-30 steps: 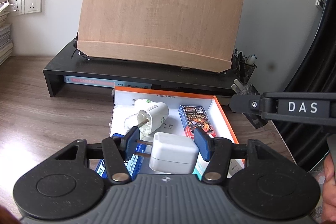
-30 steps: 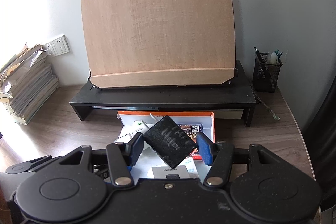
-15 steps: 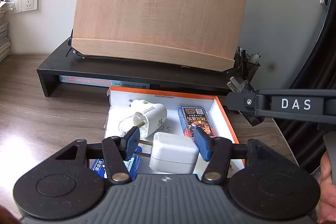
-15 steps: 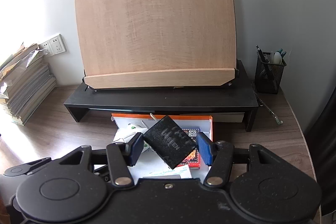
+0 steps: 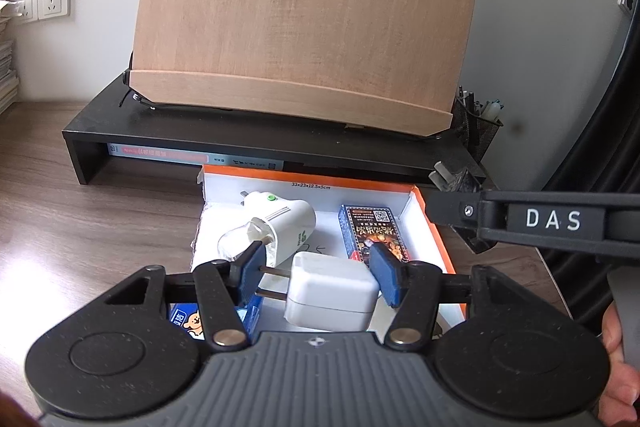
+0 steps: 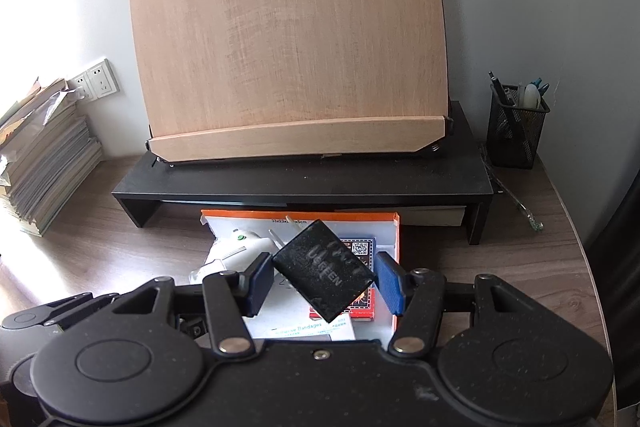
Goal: Organize rigid objects
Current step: 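Carry the white and black chargers over the white box with both tools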
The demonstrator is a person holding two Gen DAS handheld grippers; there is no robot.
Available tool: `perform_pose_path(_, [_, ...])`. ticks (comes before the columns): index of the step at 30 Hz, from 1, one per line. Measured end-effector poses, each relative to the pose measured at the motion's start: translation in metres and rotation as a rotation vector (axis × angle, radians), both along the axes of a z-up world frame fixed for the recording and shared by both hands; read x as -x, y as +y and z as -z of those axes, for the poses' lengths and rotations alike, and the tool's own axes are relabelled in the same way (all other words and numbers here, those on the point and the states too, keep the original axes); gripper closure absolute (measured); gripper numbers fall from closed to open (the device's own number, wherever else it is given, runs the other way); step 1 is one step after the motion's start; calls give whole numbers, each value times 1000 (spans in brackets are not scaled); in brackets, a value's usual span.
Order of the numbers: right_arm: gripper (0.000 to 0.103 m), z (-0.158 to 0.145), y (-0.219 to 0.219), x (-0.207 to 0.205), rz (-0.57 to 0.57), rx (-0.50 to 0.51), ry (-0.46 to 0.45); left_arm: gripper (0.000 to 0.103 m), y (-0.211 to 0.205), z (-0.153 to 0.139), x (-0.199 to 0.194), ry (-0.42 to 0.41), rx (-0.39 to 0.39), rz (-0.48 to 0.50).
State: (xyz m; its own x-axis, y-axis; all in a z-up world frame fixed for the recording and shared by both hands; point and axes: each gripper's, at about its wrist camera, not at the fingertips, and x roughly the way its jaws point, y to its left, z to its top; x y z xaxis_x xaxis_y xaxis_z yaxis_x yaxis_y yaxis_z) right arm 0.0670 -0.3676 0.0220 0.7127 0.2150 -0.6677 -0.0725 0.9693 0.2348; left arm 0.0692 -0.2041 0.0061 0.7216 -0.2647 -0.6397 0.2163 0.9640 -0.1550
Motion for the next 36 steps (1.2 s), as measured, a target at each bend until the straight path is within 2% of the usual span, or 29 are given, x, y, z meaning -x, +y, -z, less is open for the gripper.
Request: perform_pose_path(36, [35, 16, 0, -27, 1, -12, 28, 45, -7, 12, -31, 18, -14, 15])
